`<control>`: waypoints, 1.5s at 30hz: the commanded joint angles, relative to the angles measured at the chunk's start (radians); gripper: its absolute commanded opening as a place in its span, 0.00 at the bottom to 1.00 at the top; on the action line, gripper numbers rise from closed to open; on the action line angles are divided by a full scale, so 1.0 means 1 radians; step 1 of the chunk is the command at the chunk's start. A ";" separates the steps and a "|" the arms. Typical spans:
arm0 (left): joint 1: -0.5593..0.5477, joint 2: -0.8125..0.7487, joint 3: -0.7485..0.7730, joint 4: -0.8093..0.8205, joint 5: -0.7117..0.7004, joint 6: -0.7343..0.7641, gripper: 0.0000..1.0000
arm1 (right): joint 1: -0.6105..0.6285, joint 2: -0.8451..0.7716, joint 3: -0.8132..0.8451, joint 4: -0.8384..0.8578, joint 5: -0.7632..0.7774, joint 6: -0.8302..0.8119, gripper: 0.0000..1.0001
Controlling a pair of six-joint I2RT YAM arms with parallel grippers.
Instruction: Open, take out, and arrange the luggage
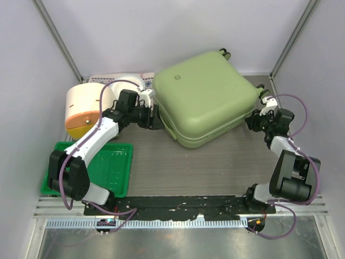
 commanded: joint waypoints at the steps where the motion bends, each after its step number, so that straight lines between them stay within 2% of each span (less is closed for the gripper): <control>1: -0.003 -0.001 0.047 0.003 -0.006 0.005 0.61 | 0.006 0.024 -0.002 0.160 0.071 0.017 0.31; 2: -0.001 0.001 0.049 0.000 -0.009 0.007 0.61 | 0.006 0.027 0.001 0.163 0.072 0.011 0.22; 4: -0.001 0.004 0.052 -0.005 -0.020 0.008 0.61 | 0.004 0.024 0.003 0.165 0.068 0.004 0.13; 5: -0.003 0.007 0.055 -0.005 -0.021 0.011 0.61 | -0.004 0.022 0.001 0.166 0.066 -0.005 0.02; 12: 0.006 0.042 0.067 -0.002 -0.052 0.002 0.60 | -0.097 0.119 0.093 0.194 0.034 0.026 0.01; 14: 0.014 0.061 0.085 -0.008 -0.049 0.008 0.60 | -0.123 0.169 0.134 0.164 -0.036 0.030 0.01; 15: 0.015 0.065 0.095 -0.025 -0.049 0.021 0.60 | -0.149 0.182 0.198 0.109 -0.079 -0.023 0.03; 16: 0.018 0.068 0.105 -0.030 -0.047 0.039 0.60 | -0.160 0.191 0.231 -0.045 -0.174 -0.076 0.21; 17: 0.020 0.064 0.104 -0.028 -0.037 0.047 0.60 | -0.174 0.190 0.256 -0.111 -0.208 -0.126 0.32; 19: 0.022 0.056 0.090 -0.014 -0.017 0.056 0.64 | -0.204 0.170 0.238 -0.150 -0.259 -0.207 0.46; 24: 0.022 -0.003 0.015 0.099 0.118 0.056 0.67 | -0.209 0.122 0.175 -0.179 -0.358 -0.287 0.53; 27: 0.022 -0.037 -0.025 0.136 0.143 0.074 0.69 | -0.209 0.143 0.201 -0.329 -0.461 -0.442 0.57; 29: 0.022 -0.048 -0.029 0.131 0.152 0.096 0.69 | -0.209 0.163 0.240 -0.497 -0.495 -0.616 0.63; 31: 0.022 -0.068 -0.042 0.131 0.154 0.128 0.69 | -0.208 0.214 0.277 -0.644 -0.535 -0.713 0.66; 32: 0.022 -0.073 -0.046 0.133 0.149 0.134 0.69 | -0.208 0.237 0.315 -0.689 -0.546 -0.789 0.66; 34: 0.022 -0.080 -0.056 0.134 0.148 0.140 0.69 | -0.209 0.280 0.336 -0.746 -0.567 -0.825 0.65; 36: 0.022 -0.082 -0.060 0.133 0.151 0.139 0.69 | -0.209 0.283 0.324 -0.742 -0.573 -0.870 0.62; 38: 0.022 -0.082 -0.062 0.131 0.151 0.139 0.69 | -0.206 0.263 0.275 -0.629 -0.575 -0.829 0.60; 39: 0.022 -0.080 -0.062 0.131 0.148 0.139 0.68 | -0.205 0.254 0.256 -0.492 -0.570 -0.713 0.57; 42: 0.022 -0.077 -0.063 0.133 0.149 0.136 0.68 | -0.198 0.234 0.198 -0.261 -0.564 -0.535 0.55; 45: 0.020 -0.073 -0.063 0.133 0.152 0.131 0.68 | -0.188 0.237 0.187 -0.181 -0.563 -0.480 0.54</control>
